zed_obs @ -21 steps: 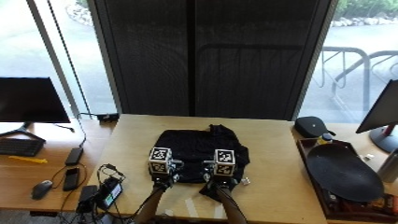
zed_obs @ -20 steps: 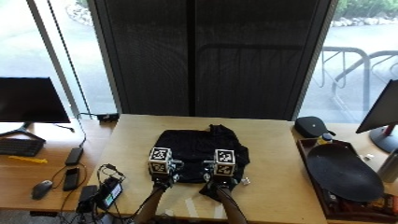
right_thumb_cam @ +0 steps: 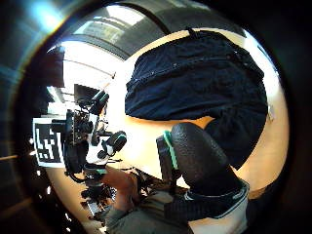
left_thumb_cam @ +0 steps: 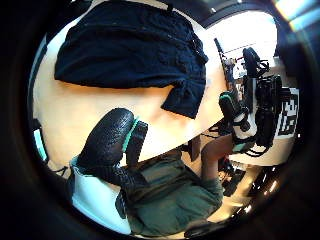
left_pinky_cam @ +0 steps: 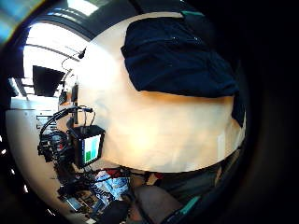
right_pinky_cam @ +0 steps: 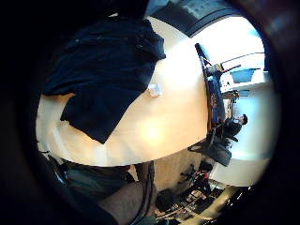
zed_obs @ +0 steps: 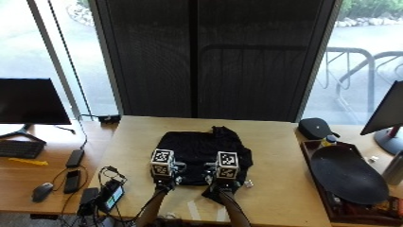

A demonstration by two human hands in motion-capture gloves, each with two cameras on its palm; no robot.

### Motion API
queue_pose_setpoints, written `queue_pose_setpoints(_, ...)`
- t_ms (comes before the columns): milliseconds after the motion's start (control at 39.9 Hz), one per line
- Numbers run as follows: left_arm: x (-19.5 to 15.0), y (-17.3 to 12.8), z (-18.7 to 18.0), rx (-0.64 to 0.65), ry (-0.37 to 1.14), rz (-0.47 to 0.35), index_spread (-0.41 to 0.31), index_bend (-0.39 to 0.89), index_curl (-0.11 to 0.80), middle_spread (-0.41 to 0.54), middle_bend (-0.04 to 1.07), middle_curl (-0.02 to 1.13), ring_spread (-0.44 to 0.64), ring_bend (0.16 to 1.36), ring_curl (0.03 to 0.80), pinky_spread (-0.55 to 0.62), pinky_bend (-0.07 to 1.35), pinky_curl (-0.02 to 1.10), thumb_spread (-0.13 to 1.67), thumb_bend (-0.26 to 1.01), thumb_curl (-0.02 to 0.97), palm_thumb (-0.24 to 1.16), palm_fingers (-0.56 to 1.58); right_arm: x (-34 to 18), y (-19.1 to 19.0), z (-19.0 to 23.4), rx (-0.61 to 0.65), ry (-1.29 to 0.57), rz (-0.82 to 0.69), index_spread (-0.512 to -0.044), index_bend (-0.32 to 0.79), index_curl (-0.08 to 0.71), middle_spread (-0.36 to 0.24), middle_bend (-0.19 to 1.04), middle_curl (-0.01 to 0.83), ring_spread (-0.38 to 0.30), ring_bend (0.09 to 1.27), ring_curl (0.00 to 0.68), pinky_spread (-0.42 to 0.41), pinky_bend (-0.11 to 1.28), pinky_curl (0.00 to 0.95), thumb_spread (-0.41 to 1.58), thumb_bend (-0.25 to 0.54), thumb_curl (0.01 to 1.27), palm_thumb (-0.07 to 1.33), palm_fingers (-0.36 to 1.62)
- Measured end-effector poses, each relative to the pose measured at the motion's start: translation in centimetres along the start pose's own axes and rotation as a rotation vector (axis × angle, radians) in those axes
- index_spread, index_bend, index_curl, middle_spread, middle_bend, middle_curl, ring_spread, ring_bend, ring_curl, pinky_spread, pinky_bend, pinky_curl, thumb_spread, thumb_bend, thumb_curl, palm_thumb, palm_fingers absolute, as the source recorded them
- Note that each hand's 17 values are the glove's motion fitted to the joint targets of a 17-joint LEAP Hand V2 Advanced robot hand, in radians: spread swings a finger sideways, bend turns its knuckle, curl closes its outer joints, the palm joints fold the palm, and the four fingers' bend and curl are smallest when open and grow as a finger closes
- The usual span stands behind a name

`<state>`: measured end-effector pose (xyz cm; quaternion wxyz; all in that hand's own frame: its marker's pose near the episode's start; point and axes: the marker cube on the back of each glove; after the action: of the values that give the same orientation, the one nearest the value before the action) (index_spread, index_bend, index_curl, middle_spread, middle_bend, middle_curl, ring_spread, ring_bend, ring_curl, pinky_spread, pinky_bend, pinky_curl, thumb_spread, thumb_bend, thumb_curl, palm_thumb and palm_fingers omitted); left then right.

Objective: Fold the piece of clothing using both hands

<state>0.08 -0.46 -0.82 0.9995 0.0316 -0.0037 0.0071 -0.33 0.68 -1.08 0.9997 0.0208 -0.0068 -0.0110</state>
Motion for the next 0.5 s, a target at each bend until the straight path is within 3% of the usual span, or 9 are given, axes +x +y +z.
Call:
queue_pose_setpoints(175, 0.1, 1.2, -0.2, -0.058, 0.006, -0.004, -0.091, 0.14, 0.223, -0.005, 0.24, 0.30, 0.13, 0.53, 0.276, 0.36, 0.32, 0.20, 1.02, 0.00, 0.229, 0.32, 0.41, 0.1, 0.4, -0.2, -0.004, 0.007, -0.007, -0.373, 0.16, 0.222, 0.024, 0.17, 0.174, 0.175, 0.27, 0.161, 0.306, 0.63, 0.288, 1.18, 0.091, 0.22, 0.37, 0.07)
queue_pose_setpoints(501, 0.4, 2.0, 0.2, 0.018, 0.029, 0.006, -0.092, 0.14, 0.260, -0.004, 0.23, 0.35, 0.13, 0.54, 0.299, 0.38, 0.32, 0.23, 1.04, -0.02, 0.264, 0.32, 0.40, 1.7, 0.7, 1.2, 0.016, -0.042, -0.027, -0.375, 0.13, 0.233, 0.032, 0.17, 0.209, 0.195, 0.29, 0.196, 0.286, 0.72, 0.330, 1.21, 0.037, 0.26, 0.40, 0.05)
